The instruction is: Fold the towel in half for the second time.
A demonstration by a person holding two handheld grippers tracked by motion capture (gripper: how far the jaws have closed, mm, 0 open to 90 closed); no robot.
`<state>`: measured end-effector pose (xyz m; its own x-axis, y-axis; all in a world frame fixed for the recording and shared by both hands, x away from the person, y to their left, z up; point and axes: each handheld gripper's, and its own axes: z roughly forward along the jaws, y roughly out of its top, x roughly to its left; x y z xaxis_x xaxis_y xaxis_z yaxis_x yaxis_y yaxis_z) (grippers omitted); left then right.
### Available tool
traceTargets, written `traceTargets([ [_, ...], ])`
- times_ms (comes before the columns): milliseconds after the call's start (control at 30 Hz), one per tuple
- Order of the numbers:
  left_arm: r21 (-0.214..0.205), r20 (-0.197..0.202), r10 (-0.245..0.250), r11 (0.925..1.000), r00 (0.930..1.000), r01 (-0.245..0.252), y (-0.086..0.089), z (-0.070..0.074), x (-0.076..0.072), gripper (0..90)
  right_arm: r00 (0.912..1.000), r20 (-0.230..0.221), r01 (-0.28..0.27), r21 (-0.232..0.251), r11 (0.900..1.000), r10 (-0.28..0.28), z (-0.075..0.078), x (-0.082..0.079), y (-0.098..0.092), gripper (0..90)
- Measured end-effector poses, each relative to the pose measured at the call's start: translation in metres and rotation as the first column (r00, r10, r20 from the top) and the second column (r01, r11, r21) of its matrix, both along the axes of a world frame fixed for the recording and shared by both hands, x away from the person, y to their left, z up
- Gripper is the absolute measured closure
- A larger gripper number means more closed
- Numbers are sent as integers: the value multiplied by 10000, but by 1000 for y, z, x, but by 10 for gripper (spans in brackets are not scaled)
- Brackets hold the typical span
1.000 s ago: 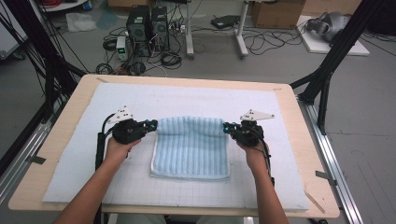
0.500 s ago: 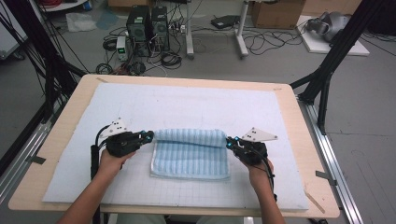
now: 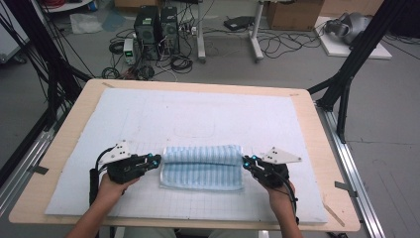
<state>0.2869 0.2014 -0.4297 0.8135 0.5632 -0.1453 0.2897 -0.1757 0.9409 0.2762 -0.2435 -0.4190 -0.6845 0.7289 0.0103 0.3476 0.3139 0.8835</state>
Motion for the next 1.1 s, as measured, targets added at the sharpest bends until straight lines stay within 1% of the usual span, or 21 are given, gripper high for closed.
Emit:
traceTargets([
  [33, 49, 10, -13, 10000, 10000, 13, 1, 0, 0, 855, 10000, -33, 41, 3, 10000, -41, 0, -2, 0, 855],
  [100, 16, 0, -13, 10000, 10000, 13, 2, -1, -2, 856, 10000, -16, 40, -51, 10000, -40, -1, -5, -1, 855],
  [167, -42, -57, -12, 10000, 10000, 11, 3, -2, -4, 859, 10000, -63, 21, 4, 10000, -21, -2, -8, -2, 856],
  [267, -11, -65, -37, 10000, 10000, 37, 3, -3, -6, 863, 9999, -146, -88, -78, 9999, 87, -3, -13, -1, 858],
  [333, 46, -70, -29, 10000, 10000, 30, 2, -4, -7, 864, 9998, -170, -142, -153, 9998, 140, -4, -16, 0, 858],
  [367, 101, -34, -9, 9999, 10000, 9, 2, -4, -7, 863, 9997, -212, -125, -297, 9995, 119, -4, -17, 2, 858],
  [400, 196, -28, 54, 9998, 10000, -53, 1, -5, -7, 857, 9995, -278, -145, -317, 9994, 136, -5, -17, 2, 858],
  [433, 179, -38, 195, 9997, 9998, -195, 1, -5, -7, 817, 9995, -261, -171, -319, 9993, 163, -6, -17, 1, 858],
  [467, 215, -87, 301, 9993, 9995, -299, 0, -5, -6, 753, 9996, -227, -180, -331, 9993, 172, -6, -17, 1, 858],
  [533, 337, -153, 452, 9984, 9989, -446, -2, -7, -6, 655, 9996, -239, -187, -276, 9994, 180, -5, -18, 1, 857],
  [633, 492, -493, 153, 9987, 9987, -129, -7, -10, -4, 522, 9995, -261, -212, -280, 9994, 205, -6, -17, 1, 856],
  [667, 610, -541, 33, 9981, 9985, 0, -10, -11, -4, 486, 9993, -312, -224, -261, 9994, 216, -6, -17, 1, 856],
  [733, 746, -533, -270, 9967, 9982, 310, -14, -13, -4, 468, 9992, -328, -227, -236, 9995, 220, -6, -17, 2, 855],
  [800, 965, -533, -376, 9944, 9979, 426, -18, -14, -4, 453, 9993, -295, -220, -253, 9994, 212, -6, -16, 2, 855],
  [867, 1124, -551, -349, 9928, 9979, 409, -21, -15, -2, 468, 9991, -346, -234, -221, 9995, 226, -6, -16, 2, 855],
  [900, 1243, -578, -320, 9915, 9978, 389, -21, -16, -1, 527, 9991, -349, -231, -230, 9995, 223, -7, -15, 2, 855],
  [933, 1353, -621, -291, 9901, 9976, 373, -23, -17, 0, 596, 9990, -395, -224, -222, 9995, 215, -6, -15, 2, 855],
  [967, 1440, -675, -300, 9888, 9973, 395, -23, -17, 0, 701, 9988, -432, -219, -202, 9996, 210, -6, -15, 3, 855],
  [1000, 1516, -608, -256, 9878, 9978, 346, -24, -18, 0, 810, 9989, -422, -215, -223, 9995, 206, -7, -15, 3, 855],
  [1033, 1515, -549, -260, 9879, 9982, 341, -25, -17, 0, 845, 9988, -441, -234, -207, 9995, 225, -6, -15, 3, 855],
  [1100, 1378, -434, -383, 9895, 9983, 440, -24, -14, -2, 860, 9989, -383, -264, -202, 9994, 256, -6, -16, 3, 856],
])
